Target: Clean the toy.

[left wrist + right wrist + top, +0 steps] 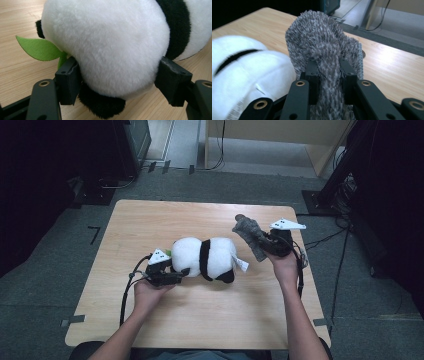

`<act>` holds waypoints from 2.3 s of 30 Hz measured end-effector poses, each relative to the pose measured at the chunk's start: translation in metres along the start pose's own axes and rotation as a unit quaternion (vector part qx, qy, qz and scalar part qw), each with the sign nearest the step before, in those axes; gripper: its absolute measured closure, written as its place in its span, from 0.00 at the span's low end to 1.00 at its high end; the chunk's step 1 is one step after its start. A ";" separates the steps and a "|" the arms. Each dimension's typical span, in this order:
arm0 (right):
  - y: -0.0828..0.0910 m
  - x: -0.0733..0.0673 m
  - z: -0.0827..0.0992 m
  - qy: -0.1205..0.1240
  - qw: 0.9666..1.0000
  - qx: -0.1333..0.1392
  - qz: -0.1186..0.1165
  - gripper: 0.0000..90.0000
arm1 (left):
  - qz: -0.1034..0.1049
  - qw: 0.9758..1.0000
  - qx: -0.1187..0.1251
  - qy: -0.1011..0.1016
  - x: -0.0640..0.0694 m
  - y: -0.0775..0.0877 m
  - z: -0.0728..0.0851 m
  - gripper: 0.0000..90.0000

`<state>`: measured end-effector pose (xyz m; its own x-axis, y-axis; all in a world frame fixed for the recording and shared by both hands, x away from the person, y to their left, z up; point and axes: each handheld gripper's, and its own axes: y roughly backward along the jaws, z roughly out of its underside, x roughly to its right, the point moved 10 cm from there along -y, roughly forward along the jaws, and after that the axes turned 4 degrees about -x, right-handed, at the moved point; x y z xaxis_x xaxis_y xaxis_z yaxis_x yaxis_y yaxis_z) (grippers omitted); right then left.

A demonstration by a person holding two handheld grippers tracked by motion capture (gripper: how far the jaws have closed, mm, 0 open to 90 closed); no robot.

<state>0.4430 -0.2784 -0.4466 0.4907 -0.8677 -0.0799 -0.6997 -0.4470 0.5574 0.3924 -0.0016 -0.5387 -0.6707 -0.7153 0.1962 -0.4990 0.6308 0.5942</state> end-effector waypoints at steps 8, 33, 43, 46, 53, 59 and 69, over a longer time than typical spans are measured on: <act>0.004 -0.018 -0.033 0.019 1.000 0.000 -0.018 0.83 | -0.001 1.000 0.001 0.000 0.000 0.000 0.000 0.32; -0.080 -0.129 -0.085 0.096 0.989 -0.044 -0.108 0.83 | -0.006 1.000 0.004 -0.005 0.000 -0.001 -0.001 0.33; -0.110 -0.172 -0.085 0.115 0.981 -0.068 -0.143 0.83 | -0.017 1.000 0.006 -0.008 -0.001 0.000 -0.002 0.35; -0.119 -0.180 -0.079 0.117 0.978 -0.082 -0.149 0.83 | -0.016 1.000 0.004 -0.009 -0.001 0.000 -0.002 0.36; -0.133 -0.184 -0.060 0.130 0.972 -0.115 -0.158 0.83 | -0.017 1.000 0.000 -0.001 -0.001 0.000 -0.001 0.37; -0.136 -0.162 -0.058 0.117 0.975 -0.125 -0.142 0.83 | -0.017 1.000 -0.002 0.003 0.000 0.000 -0.001 0.37; -0.137 -0.123 -0.051 0.097 0.978 -0.146 -0.114 0.83 | -0.016 1.000 -0.005 0.005 -0.001 0.000 -0.001 0.37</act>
<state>0.5049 -0.0991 -0.4707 0.7256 -0.6827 -0.0863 -0.3967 -0.5174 0.7582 0.3935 -0.0017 -0.5383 -0.6494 -0.7378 0.1842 -0.5145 0.6047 0.6080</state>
